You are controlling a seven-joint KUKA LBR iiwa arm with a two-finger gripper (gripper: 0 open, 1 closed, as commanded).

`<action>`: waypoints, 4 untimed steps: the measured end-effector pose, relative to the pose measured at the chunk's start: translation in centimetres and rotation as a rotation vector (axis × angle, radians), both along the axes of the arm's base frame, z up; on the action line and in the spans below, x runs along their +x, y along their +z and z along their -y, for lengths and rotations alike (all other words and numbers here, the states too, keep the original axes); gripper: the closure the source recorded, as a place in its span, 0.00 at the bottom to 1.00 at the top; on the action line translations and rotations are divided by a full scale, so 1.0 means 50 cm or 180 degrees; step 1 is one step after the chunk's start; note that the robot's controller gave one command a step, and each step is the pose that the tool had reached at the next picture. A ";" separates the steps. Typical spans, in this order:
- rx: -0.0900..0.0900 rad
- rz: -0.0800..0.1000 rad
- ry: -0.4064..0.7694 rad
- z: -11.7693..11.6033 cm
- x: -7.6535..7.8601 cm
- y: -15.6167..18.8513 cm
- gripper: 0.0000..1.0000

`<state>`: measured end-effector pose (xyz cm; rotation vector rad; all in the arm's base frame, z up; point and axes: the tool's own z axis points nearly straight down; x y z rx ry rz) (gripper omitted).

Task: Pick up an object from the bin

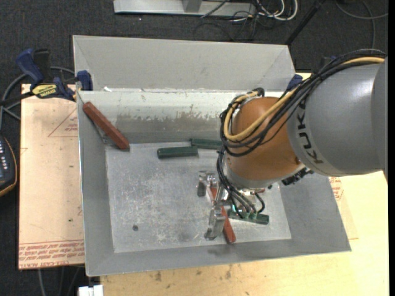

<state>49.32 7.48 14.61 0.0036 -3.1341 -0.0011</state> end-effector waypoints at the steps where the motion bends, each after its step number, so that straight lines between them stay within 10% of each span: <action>1: -0.0013 0.0008 -0.0242 0.176 0.006 -0.104 0.00; 2: 0.0000 0.0014 -0.0660 0.160 0.042 -0.152 0.00; 3: -0.0003 0.0035 -0.0670 0.163 0.046 -0.148 1.00; 4: 0.0000 0.0045 -0.0673 0.162 0.046 -0.150 0.00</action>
Offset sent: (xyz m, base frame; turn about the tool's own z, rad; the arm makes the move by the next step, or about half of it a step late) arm 0.0042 -0.0831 -0.0488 0.0668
